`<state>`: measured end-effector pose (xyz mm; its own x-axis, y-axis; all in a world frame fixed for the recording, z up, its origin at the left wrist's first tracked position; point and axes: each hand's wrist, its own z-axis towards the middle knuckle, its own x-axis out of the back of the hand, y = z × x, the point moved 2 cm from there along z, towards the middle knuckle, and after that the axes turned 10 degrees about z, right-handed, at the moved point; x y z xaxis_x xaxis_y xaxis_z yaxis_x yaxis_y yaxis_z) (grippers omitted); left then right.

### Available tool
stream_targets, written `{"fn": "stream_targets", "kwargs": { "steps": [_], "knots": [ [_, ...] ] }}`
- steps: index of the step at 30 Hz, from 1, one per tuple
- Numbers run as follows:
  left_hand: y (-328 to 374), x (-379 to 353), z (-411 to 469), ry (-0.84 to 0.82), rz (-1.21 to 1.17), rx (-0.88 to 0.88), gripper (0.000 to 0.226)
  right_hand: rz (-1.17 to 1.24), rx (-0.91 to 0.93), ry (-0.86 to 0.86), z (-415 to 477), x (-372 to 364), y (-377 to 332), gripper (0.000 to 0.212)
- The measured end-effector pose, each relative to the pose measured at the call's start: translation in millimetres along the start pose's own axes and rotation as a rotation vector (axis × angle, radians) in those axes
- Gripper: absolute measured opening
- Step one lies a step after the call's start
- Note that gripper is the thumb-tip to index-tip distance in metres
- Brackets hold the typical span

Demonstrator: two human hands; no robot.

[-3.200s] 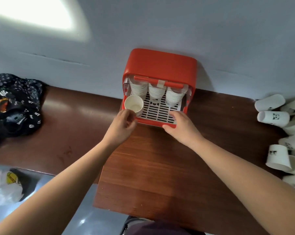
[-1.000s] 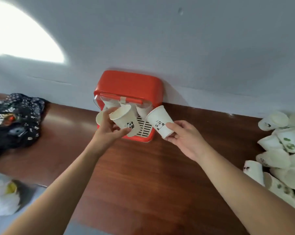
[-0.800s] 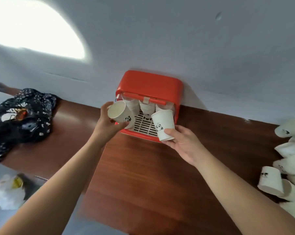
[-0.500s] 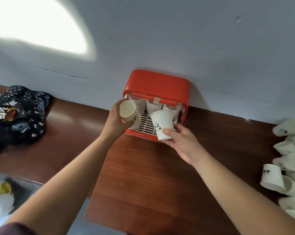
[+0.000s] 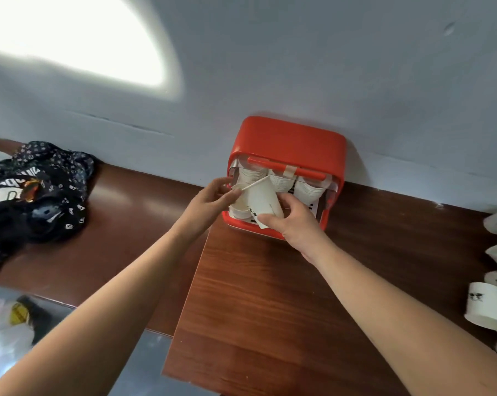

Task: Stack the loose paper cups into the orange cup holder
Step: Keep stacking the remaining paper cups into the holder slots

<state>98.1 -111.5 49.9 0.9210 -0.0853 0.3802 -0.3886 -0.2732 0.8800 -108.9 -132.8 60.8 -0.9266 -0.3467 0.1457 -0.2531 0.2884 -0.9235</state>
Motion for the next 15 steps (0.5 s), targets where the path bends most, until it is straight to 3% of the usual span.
{"fn": "stream_targets", "kwargs": {
  "steps": [2,7,10,15],
  "knots": [
    [7,3,2,-0.100,-0.071,0.000,0.058,-0.025,0.033,-0.039,9,-9,-8,0.069],
    [12,11,13,0.050,-0.102,-0.063,0.047,-0.073,0.145,-0.044,25,-22,-27,0.062],
    [2,12,23,0.058,0.063,-0.120,0.060,-0.082,0.156,-0.037,33,-24,-25,0.047],
    [-15,7,31,0.079,0.410,-0.239,0.072,-0.090,0.137,-0.025,40,-28,-9,0.046]
  ]
}}
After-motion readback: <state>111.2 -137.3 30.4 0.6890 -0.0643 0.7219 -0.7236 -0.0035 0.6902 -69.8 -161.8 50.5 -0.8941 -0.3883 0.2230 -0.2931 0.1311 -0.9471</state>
